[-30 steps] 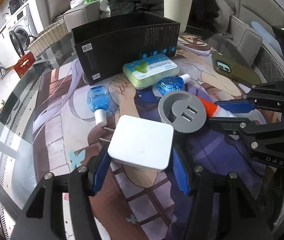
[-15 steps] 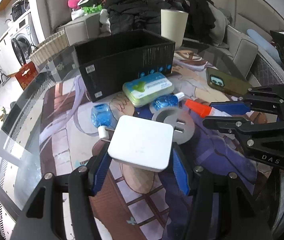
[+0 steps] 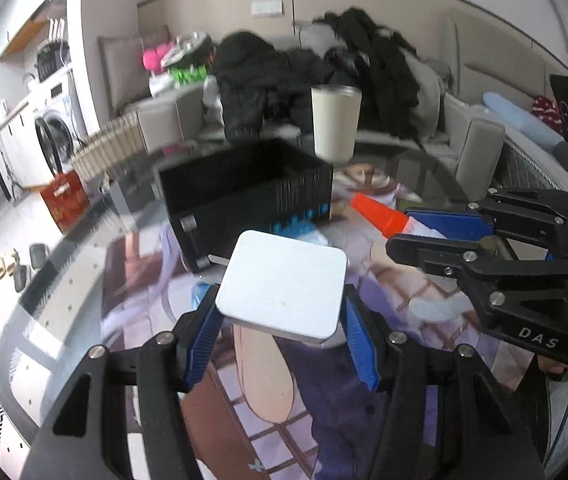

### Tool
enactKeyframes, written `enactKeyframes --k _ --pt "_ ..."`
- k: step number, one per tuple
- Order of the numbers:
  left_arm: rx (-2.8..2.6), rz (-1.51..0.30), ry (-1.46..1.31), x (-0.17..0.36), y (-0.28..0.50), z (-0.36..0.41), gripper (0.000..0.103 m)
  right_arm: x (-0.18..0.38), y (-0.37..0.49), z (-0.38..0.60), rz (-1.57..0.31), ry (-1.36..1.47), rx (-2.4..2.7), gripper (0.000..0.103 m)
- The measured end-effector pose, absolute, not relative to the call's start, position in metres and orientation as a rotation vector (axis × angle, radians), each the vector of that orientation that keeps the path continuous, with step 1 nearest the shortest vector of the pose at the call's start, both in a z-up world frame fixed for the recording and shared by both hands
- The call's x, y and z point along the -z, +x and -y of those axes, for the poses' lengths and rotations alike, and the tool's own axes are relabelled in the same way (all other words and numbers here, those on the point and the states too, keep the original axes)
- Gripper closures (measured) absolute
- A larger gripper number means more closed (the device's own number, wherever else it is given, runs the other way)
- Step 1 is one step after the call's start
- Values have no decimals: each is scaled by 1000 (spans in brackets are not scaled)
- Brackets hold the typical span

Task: Organize rigid objects
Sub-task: 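Lift the glue bottle and white adapter and carry both over the black box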

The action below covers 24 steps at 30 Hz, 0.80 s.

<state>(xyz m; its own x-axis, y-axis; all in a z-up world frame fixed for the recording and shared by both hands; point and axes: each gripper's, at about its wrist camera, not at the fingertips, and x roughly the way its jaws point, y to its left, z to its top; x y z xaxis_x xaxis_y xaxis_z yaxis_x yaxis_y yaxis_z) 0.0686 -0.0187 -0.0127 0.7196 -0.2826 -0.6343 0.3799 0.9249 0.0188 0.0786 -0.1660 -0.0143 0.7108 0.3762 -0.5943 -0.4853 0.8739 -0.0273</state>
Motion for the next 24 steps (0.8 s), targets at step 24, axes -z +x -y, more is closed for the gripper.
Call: enactKeyframes --k 24 --pt "315 -115 87 -61 5 -19 45 -56 -7 167 -72 -175 -478 82"
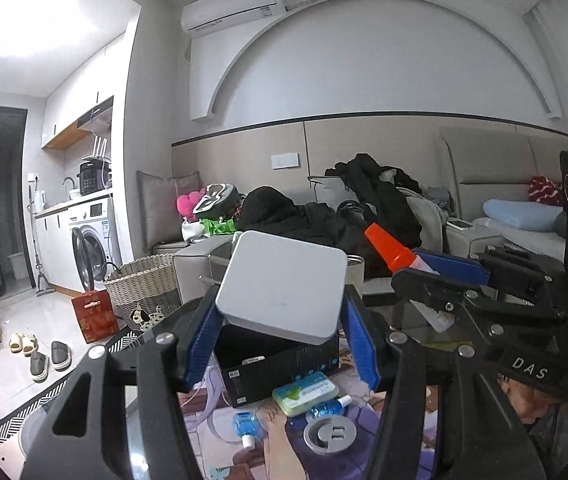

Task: Organize rigid objects
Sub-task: 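Lift the glue bottle and white adapter and carry both over the black box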

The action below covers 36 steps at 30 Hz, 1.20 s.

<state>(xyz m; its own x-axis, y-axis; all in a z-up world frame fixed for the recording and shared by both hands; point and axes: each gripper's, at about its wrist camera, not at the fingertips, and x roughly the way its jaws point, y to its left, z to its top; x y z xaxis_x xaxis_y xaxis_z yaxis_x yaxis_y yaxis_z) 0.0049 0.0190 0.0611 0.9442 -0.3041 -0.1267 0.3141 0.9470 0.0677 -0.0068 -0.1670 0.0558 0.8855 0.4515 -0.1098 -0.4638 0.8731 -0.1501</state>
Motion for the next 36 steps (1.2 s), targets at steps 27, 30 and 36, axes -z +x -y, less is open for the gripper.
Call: enactKeyframes --k 27,30,36 --pt "207 -103 -17 -86 130 -24 45 -101 136 131 -51 -98 -397 82" --pt "201 -159 -25 -81 143 -25 45 -96 153 129 -84 -92 -396 82" --pt "199 -361 -51 -63 183 -25 45 -78 194 128 -228 -67 -381 82"
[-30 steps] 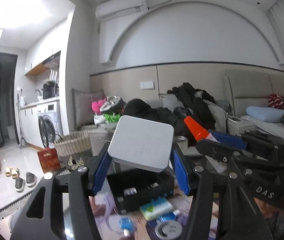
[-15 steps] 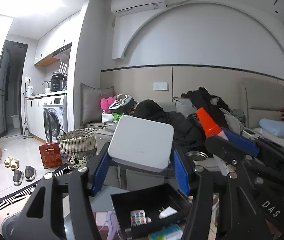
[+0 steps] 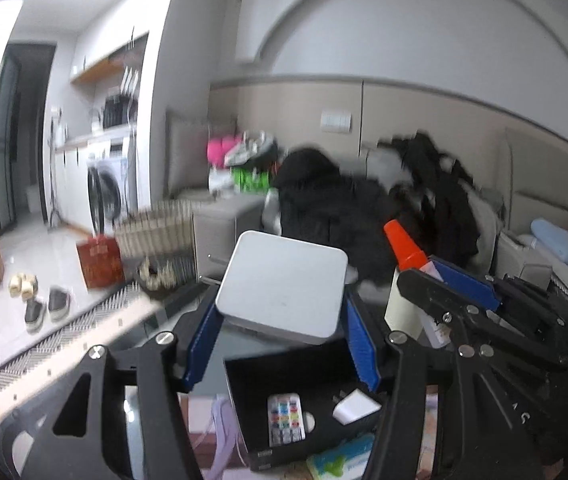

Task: Organize rigid objects
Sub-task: 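Lift the glue bottle and white adapter and carry both over the black box, then open the right tool to drop the glue into the box while the left tool releases the adapter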

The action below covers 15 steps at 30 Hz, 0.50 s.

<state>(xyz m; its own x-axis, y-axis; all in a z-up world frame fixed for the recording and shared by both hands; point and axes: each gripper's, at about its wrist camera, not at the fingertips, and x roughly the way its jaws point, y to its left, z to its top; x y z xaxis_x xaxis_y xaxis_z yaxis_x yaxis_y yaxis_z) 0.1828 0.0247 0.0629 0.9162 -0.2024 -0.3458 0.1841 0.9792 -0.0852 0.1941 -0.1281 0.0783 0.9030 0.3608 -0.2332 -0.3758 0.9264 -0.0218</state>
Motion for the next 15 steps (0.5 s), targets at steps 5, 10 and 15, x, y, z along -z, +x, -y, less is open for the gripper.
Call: enactKeyframes --k 5,10,15 --pt "189 -567 -41 -37 218 -13 46 -49 235 132 -449 -44 -352 82" --pt "205 -717 -32 -13 240 -3 46 -16 270 135 -641 -4 -360 82" --pt "211 -831 -23 7 252 4 46 13 294 138 -801 27 -360 82"
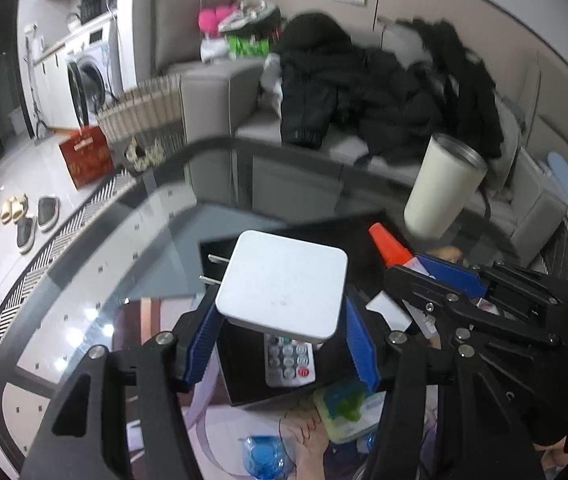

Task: Organize rigid objects
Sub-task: 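Open the right tool to drop the glue into the box while the left tool releases the adapter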

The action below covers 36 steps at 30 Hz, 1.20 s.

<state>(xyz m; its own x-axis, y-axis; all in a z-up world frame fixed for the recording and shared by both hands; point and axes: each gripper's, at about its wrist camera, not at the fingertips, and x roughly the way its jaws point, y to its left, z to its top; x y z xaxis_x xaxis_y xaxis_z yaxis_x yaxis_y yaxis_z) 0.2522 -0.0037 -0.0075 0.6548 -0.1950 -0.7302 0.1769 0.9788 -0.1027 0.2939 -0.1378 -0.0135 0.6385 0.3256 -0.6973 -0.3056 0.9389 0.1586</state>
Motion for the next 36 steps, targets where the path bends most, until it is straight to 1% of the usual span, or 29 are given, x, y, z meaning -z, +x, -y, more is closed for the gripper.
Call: enactKeyframes --k 4,9,13,14,16,18,22,25,27,28,29,30,32,33,35,36 --pt "220 -897 -27 22 256 7 46 32 298 139 -864 31 -357 82" --pt "225 -905 -16 24 254 11 46 46 304 139 -911 40 -359 82" --pt "229 -896 -18 24 251 9 46 48 303 138 -907 31 -354 82" --pt "226 -883 -16 22 250 8 46 48 303 137 -907 31 -356 81" --pt "220 -867 -8 19 246 6 46 48 300 137 -907 21 -354 75" --pt "224 -859 -23 15 244 1 46 47 299 140 -905 36 -348 63" --pt "223 -853 -52 14 239 -6 45 43 295 143 -922 54 -368 57" --pt "217 -848 -54 12 233 -8 45 42 290 141 -920 29 -351 50" --pt "221 -836 -62 10 225 -11 45 41 285 140 -926 13 -349 39" --pt "223 -828 -73 8 218 -14 45 40 281 141 -925 15 -352 36" --pt "224 -824 -82 7 213 -15 45 37 275 144 -916 25 -352 29" --pt "232 -817 -95 5 205 -18 43 36 270 147 -911 24 -341 22" --pt "237 -801 -100 2 191 -18 38 29 254 151 -891 21 -333 18" --pt "236 -789 -95 1 183 -18 38 25 246 153 -881 18 -334 16" --pt "243 -765 -72 0 164 -15 38 19 228 159 -871 32 -328 3" --pt "247 -760 -66 0 157 -14 38 20 217 162 -881 37 -318 1"
